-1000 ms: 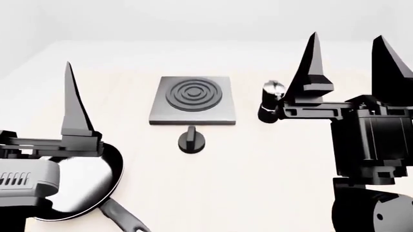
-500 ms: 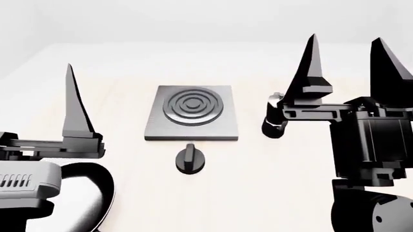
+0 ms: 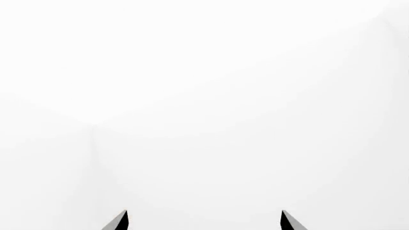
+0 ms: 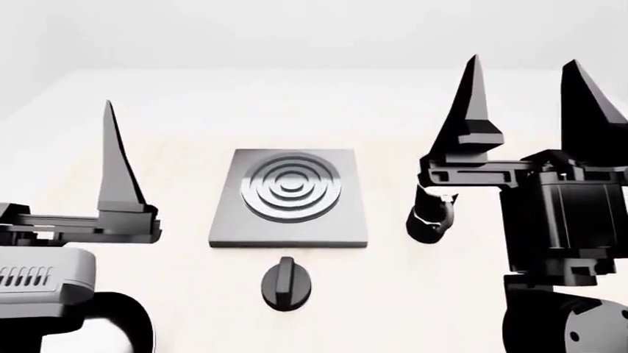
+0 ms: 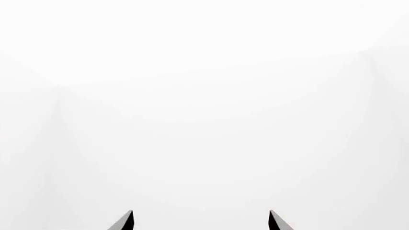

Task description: Turn on the stove and put the moka pot on it.

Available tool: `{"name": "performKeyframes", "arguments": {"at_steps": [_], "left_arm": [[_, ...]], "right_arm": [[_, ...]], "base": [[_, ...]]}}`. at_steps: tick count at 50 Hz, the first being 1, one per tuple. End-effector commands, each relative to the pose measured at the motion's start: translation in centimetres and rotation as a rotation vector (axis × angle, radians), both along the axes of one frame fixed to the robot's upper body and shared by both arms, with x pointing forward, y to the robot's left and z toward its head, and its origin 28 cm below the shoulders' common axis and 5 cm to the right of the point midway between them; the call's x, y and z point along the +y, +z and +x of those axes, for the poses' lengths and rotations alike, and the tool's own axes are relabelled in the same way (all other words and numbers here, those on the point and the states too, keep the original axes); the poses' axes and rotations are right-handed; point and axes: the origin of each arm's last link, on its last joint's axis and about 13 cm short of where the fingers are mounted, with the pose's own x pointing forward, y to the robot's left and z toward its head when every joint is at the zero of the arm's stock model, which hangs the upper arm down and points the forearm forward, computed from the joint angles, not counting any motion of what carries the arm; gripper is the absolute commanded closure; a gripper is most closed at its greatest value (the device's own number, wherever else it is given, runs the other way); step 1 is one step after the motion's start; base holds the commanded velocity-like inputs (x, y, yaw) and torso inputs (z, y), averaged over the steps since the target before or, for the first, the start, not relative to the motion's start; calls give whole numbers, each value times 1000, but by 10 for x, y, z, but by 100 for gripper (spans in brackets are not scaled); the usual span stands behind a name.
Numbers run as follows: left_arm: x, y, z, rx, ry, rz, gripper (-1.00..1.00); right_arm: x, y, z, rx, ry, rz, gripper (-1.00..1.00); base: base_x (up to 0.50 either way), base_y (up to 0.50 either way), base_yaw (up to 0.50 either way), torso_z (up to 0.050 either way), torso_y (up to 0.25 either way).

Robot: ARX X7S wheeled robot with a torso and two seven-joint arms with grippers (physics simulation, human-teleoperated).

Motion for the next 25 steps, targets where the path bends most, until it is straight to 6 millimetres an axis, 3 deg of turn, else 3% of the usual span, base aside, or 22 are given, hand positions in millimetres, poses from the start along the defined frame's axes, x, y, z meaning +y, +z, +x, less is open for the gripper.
{"name": "performKeyframes", "arguments": {"at_steps": [1, 8, 13, 25], "left_arm": [[-1, -1, 0, 5, 0, 1, -100], [-1, -2, 0, 14, -3, -1, -100], [-2, -2, 1, 27, -7, -3, -100], [-12, -16, 18, 343, -102, -34, -100]], "right_arm": [[0, -2, 0, 2, 0, -1, -100], [0, -2, 0, 4, -9, -3, -100], [0, -1, -1, -2, -4, -5, -100], [1, 0, -2, -9, -5, -2, -100]], "base": [[301, 0, 0, 0, 10], [285, 0, 0, 0, 0], [0, 0, 0, 0, 0], [0, 0, 0, 0, 0]]}}
